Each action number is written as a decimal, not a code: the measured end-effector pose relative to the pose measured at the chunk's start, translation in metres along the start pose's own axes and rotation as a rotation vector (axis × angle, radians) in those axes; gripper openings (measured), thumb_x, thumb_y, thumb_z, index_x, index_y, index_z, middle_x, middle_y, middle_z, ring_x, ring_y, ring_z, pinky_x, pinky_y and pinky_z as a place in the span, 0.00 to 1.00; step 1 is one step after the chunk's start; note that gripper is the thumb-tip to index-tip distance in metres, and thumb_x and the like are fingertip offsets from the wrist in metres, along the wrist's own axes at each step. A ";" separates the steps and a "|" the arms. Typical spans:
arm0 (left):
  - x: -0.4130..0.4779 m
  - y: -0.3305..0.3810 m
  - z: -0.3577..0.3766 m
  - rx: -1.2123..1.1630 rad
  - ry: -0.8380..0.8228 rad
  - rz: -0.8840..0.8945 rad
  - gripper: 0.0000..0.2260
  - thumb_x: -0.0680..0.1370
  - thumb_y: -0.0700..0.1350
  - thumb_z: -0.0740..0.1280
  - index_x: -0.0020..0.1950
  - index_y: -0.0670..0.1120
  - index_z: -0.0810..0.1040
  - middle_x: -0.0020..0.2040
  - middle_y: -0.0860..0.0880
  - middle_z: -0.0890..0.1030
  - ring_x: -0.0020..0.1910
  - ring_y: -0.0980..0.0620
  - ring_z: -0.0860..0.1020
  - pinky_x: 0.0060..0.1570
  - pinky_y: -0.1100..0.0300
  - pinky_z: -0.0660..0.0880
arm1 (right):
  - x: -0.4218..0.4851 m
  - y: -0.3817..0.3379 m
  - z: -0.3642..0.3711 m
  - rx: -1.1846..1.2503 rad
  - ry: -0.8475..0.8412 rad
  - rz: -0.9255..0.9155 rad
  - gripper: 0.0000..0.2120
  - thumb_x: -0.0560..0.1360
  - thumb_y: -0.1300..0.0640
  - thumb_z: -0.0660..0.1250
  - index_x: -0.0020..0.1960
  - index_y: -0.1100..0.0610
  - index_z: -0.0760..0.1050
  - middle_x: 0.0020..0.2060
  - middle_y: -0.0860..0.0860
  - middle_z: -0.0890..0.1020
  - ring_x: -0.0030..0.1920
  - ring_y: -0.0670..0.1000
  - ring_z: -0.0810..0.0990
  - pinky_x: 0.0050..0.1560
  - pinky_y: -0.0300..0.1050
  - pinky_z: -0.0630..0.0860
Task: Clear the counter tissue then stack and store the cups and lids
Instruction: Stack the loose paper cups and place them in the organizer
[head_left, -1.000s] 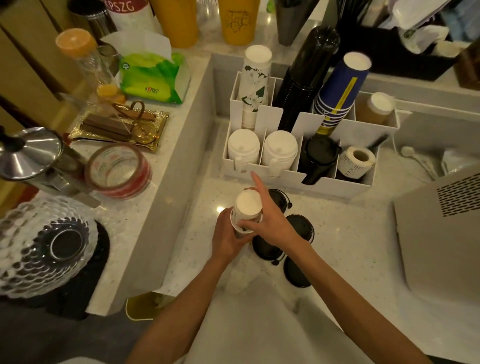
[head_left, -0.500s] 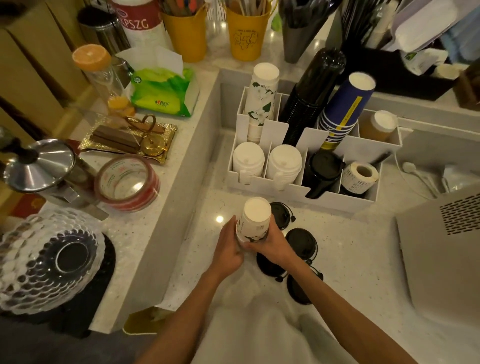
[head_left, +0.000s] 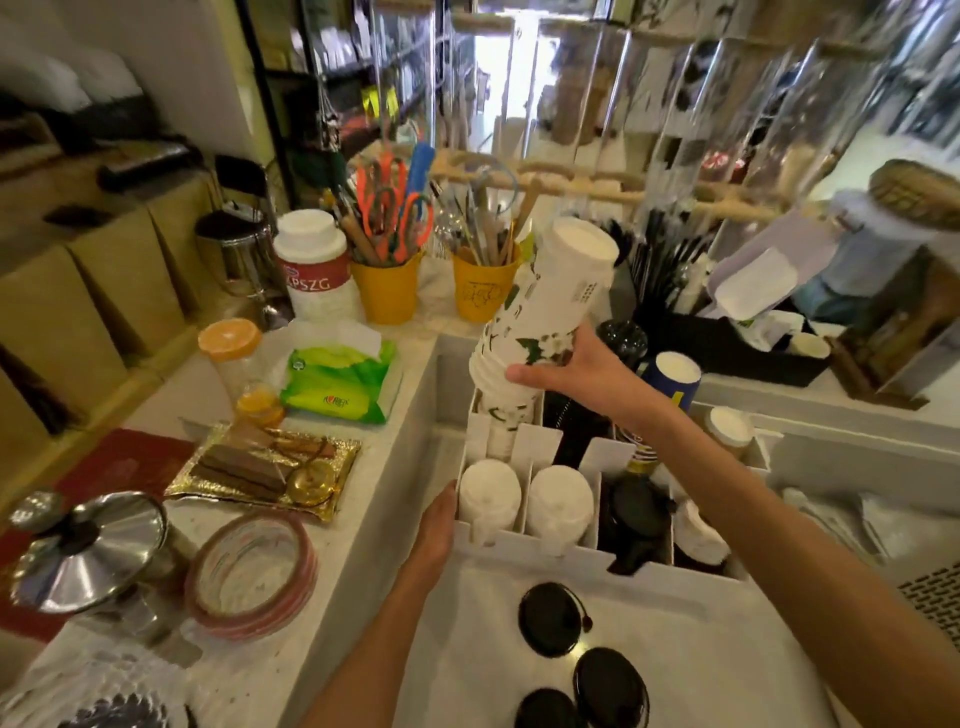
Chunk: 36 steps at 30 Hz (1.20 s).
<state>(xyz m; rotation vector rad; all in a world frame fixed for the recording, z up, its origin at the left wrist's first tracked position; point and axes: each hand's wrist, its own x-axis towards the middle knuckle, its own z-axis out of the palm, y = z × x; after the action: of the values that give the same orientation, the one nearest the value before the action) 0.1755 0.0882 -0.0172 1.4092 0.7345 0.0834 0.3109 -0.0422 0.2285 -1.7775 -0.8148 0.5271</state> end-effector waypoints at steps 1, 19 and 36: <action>0.002 -0.002 -0.001 0.018 -0.006 0.002 0.20 0.85 0.52 0.51 0.74 0.49 0.69 0.70 0.47 0.74 0.67 0.49 0.72 0.68 0.53 0.67 | 0.012 -0.011 -0.007 -0.029 0.039 -0.046 0.39 0.65 0.53 0.80 0.69 0.40 0.62 0.58 0.34 0.77 0.57 0.30 0.75 0.49 0.26 0.74; 0.006 -0.007 -0.001 0.041 0.021 0.068 0.18 0.85 0.43 0.52 0.73 0.44 0.69 0.71 0.45 0.73 0.67 0.51 0.71 0.69 0.57 0.65 | 0.060 0.061 0.021 -0.096 0.118 0.134 0.40 0.63 0.61 0.80 0.64 0.45 0.59 0.60 0.43 0.73 0.64 0.48 0.70 0.68 0.56 0.67; 0.008 -0.008 -0.005 0.068 -0.013 0.055 0.18 0.85 0.45 0.51 0.74 0.48 0.68 0.72 0.48 0.72 0.66 0.53 0.69 0.69 0.58 0.64 | 0.063 0.090 0.031 -0.050 0.100 0.312 0.47 0.64 0.61 0.80 0.74 0.56 0.55 0.70 0.54 0.71 0.70 0.56 0.69 0.69 0.59 0.68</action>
<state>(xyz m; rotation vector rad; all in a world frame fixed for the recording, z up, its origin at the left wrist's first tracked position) 0.1758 0.0946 -0.0275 1.4938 0.6932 0.0927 0.3563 0.0054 0.1357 -1.9742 -0.4872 0.6190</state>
